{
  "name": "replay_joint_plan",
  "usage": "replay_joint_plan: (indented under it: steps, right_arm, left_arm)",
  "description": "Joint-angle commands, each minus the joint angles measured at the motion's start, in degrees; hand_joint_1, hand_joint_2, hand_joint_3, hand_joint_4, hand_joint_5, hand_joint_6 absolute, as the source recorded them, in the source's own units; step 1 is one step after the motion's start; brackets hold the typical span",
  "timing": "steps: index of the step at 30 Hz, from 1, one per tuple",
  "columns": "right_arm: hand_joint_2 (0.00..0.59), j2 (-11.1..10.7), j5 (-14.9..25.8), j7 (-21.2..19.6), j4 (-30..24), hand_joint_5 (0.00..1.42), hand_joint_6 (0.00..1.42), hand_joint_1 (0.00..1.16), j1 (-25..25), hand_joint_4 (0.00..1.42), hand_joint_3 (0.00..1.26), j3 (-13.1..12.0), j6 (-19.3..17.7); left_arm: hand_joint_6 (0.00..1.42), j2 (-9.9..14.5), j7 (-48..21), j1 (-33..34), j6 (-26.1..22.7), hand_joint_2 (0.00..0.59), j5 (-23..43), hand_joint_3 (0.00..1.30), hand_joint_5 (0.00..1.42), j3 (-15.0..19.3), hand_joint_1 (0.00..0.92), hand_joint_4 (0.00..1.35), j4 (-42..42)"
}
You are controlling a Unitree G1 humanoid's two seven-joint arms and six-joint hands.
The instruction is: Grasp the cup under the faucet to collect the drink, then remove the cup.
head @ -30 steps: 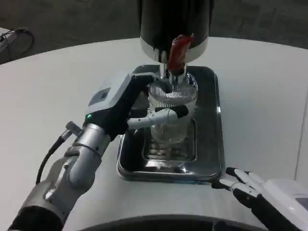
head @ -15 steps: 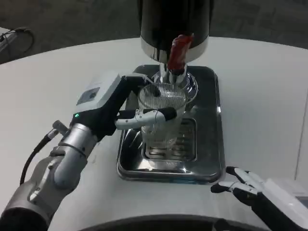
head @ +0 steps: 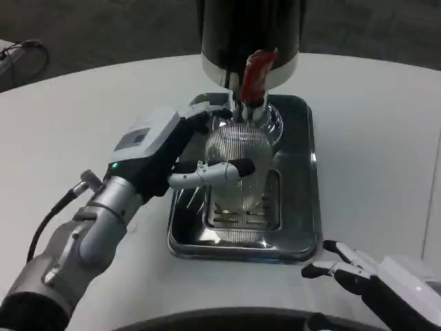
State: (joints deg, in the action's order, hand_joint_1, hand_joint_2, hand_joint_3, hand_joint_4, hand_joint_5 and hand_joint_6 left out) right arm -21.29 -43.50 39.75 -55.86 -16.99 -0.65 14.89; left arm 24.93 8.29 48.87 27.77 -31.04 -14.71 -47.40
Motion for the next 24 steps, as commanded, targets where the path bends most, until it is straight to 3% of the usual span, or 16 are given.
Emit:
replay_joint_plan:
  steps: [1, 8, 24]
  right_arm:
    - [0.470, -0.54, 0.72, -0.17, 1.10, 0.03, 0.17, 0.38, -0.53, 0.00, 0.23, -0.15, 0.29]
    - [0.470, -0.62, 0.71, -0.43, 1.42, 0.03, 0.18, 0.38, -0.52, 0.00, 0.23, -0.14, 0.14]
    - [0.470, -0.49, 0.68, -0.55, 2.22, 0.03, 0.17, 0.39, 0.95, 0.00, 0.24, 0.51, 0.46]
  left_arm:
    - [0.24, 0.32, -0.08, 0.07, -1.59, 0.039, -1.16, 0.19, 0.28, -0.77, 0.112, 0.07, -0.38]
    - [0.23, 0.21, 3.13, -1.88, 0.68, 0.039, 0.42, 0.10, 0.25, 1.15, 0.074, 0.02, 2.15]
    - [0.27, 3.67, -0.25, -13.02, 0.95, 0.042, 8.70, 0.17, 0.29, 10.32, 0.054, 0.10, 18.34]
